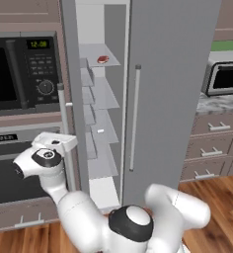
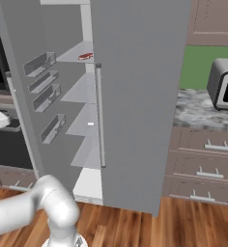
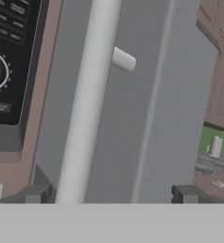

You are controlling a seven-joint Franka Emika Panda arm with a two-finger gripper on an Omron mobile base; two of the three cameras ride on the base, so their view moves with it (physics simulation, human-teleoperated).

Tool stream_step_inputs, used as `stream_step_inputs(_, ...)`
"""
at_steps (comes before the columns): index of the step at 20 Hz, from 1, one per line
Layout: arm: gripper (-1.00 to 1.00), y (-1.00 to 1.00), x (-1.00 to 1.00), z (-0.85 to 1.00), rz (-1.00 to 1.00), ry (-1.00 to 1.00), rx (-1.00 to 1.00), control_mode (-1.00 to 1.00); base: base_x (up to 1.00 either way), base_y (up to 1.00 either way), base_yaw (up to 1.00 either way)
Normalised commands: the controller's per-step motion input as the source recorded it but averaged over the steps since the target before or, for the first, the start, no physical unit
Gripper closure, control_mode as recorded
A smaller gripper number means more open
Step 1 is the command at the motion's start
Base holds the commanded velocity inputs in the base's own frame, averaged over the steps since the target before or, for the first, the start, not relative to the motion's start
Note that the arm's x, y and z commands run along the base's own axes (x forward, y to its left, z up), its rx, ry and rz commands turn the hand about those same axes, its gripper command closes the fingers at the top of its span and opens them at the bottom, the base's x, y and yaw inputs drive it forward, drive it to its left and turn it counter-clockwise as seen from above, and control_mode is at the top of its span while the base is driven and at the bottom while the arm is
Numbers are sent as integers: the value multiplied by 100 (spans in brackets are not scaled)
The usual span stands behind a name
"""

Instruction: There's a steak in the fridge that needs to be moved to the freezer for freezing. Pick up the steak from the fridge, place it on any shelf in the freezer, and close the fridge and freezer doors when done.

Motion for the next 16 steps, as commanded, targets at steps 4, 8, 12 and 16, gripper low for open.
stream_step_inputs(4,-100,0,38,-4,0,0,0,-100,0,0,0)
stream_step_inputs(8,-100,10,56,-23,0,6,-1,-100,0,0,0)
stream_step_inputs(12,-100,0,59,-15,1,5,0,-100,0,0,0)
stream_step_inputs(16,-100,-5,44,-3,1,1,0,-100,0,0,0)
